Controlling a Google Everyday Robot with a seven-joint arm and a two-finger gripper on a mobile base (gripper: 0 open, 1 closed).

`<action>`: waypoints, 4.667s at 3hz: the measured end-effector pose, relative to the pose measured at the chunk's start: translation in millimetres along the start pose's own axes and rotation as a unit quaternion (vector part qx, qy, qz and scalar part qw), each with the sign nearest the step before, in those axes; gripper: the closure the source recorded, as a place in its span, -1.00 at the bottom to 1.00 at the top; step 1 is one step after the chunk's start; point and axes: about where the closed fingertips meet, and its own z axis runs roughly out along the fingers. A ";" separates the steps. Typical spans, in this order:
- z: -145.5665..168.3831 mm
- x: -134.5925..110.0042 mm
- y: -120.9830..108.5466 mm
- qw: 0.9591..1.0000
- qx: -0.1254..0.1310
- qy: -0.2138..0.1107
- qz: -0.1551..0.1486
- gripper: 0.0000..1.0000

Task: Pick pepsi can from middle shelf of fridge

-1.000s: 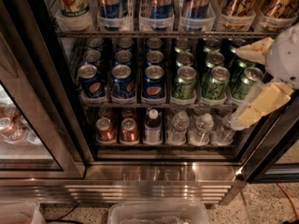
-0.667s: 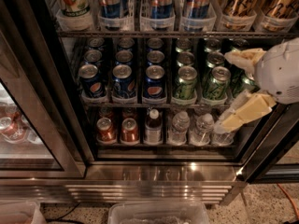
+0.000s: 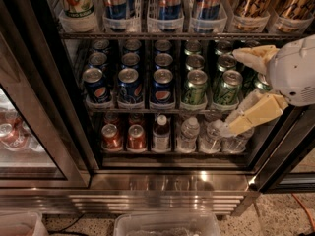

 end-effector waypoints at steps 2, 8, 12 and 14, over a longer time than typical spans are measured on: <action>5.3 0.3 -1.0 0.990 0.060 -0.115 0.047 -1.00; 100.9 -4.2 27.3 0.918 0.147 -0.329 0.165 -1.00; 111.0 7.7 33.6 0.901 0.227 -0.329 0.170 -1.00; 28.6 31.5 7.7 0.858 0.356 -0.334 0.161 -1.00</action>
Offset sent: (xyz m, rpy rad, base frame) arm 0.0079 0.0012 0.0014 0.5398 -0.1736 -0.1825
